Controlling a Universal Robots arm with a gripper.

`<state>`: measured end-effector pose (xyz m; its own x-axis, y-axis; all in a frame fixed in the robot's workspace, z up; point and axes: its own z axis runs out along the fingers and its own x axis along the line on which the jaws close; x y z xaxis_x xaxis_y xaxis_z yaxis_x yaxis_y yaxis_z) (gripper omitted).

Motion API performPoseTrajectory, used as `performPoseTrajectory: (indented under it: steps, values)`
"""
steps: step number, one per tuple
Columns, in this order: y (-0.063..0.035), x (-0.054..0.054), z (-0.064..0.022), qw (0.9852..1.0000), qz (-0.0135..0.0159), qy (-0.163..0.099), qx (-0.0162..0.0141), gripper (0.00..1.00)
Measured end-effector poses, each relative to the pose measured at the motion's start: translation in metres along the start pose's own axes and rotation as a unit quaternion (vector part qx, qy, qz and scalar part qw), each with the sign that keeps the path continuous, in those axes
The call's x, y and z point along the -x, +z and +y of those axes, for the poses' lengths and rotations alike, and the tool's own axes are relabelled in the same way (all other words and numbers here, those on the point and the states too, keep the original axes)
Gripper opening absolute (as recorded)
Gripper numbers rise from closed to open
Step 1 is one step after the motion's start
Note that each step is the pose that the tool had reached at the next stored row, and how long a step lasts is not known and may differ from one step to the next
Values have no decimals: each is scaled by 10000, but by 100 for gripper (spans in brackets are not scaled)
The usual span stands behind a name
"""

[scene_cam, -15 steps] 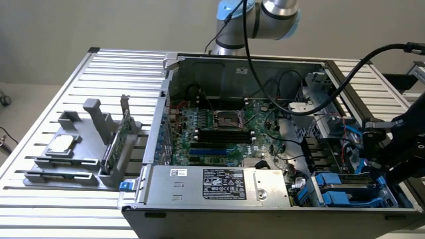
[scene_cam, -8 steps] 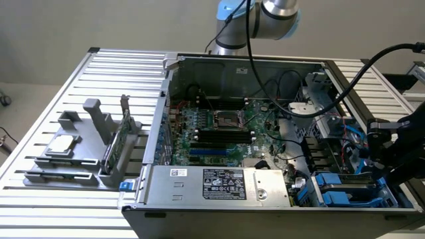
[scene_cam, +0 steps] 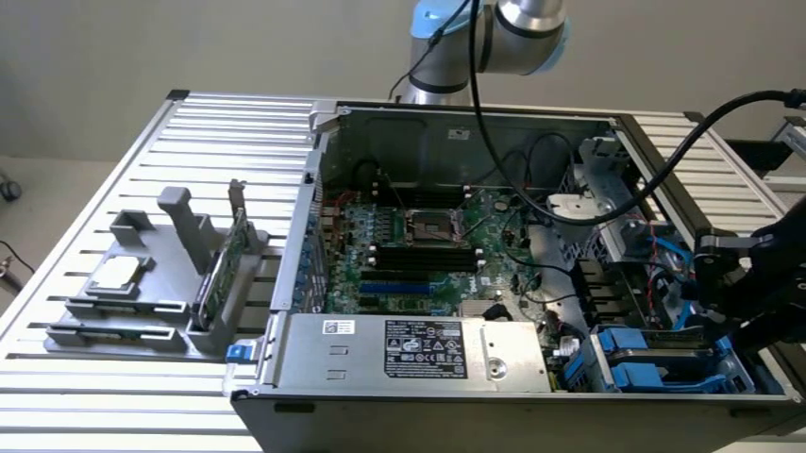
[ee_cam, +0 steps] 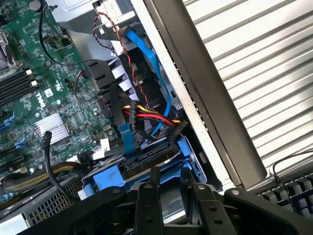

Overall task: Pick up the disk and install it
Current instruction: 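Insert the first disk wire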

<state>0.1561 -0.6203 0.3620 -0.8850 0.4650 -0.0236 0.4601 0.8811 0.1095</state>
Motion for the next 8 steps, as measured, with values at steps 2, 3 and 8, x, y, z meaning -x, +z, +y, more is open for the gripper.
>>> performPoseTrajectory:
  steps: [2, 3, 8]
  values:
    - [23, -1, -2, 9999, -13, 140, 0, 31]
    - [37, -1, -4, 9998, -21, 220, 1, 31]
    - [97, 1, -9, 9986, -50, 534, 3, 31]
